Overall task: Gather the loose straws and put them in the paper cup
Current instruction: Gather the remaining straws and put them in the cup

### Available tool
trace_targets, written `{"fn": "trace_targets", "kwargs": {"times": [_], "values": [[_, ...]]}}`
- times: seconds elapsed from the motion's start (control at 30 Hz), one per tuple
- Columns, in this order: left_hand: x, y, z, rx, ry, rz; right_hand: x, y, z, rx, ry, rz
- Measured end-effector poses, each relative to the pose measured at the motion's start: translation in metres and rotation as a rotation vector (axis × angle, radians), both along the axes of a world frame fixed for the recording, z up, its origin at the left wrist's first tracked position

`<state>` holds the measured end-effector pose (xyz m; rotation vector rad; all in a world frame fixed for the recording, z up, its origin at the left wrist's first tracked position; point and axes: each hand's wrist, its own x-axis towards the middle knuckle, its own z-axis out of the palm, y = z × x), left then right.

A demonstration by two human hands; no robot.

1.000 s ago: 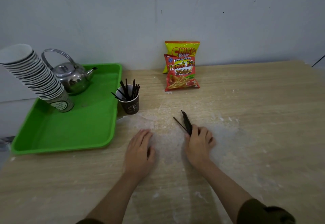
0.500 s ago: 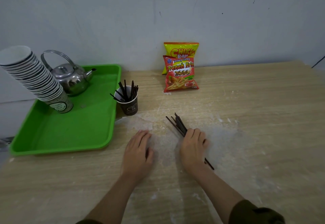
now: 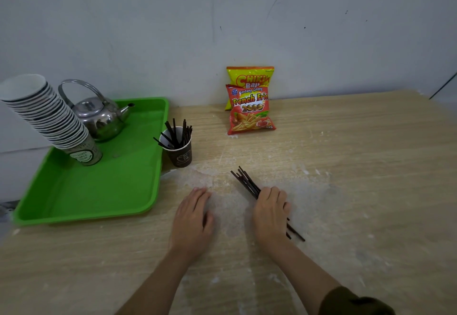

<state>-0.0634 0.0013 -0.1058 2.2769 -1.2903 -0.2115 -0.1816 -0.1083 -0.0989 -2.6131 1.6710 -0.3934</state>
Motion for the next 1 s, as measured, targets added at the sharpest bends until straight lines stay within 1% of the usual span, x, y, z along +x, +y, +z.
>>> {"fn": "trace_targets", "kwargs": {"times": [0.2,0.37,0.5,0.57,0.63,0.7,0.73,0.77,0.8,0.87,0.93,1.0], "values": [[-0.001,0.0,0.003,-0.007,0.052,0.011,-0.004,0.0,-0.002,-0.018,0.008,0.046],[-0.011,-0.004,0.007,-0.065,0.195,0.078,-0.007,0.0,-0.003,-0.019,-0.003,0.101],[-0.027,-0.01,0.02,-0.199,0.392,0.108,-0.002,0.0,0.002,0.034,-0.008,0.141],[-0.032,-0.015,0.026,-0.261,0.535,0.147,0.004,-0.001,0.005,0.127,-0.046,0.164],[-0.034,-0.022,0.032,-0.267,0.737,0.197,0.01,-0.004,0.009,0.211,-0.136,0.222],[-0.035,-0.028,0.037,-0.265,0.982,0.227,0.016,-0.01,0.016,0.283,-0.228,0.297],[-0.035,-0.03,0.04,-0.258,1.07,0.23,0.019,-0.012,0.023,0.394,-0.324,0.314],[-0.033,-0.03,0.041,-0.243,1.117,0.219,0.023,-0.015,0.031,0.522,-0.433,0.316],[-0.031,-0.03,0.042,-0.22,1.118,0.198,0.025,-0.017,0.038,0.61,-0.556,0.311],[-0.025,-0.029,0.043,-0.211,1.083,0.18,0.03,-0.02,0.048,0.647,-0.749,0.315],[-0.017,-0.029,0.046,-0.273,1.063,0.208,0.033,-0.021,0.053,0.606,-0.892,0.352],[-0.011,-0.029,0.052,-0.342,1.046,0.231,0.033,-0.018,0.055,0.534,-0.974,0.39]]}}
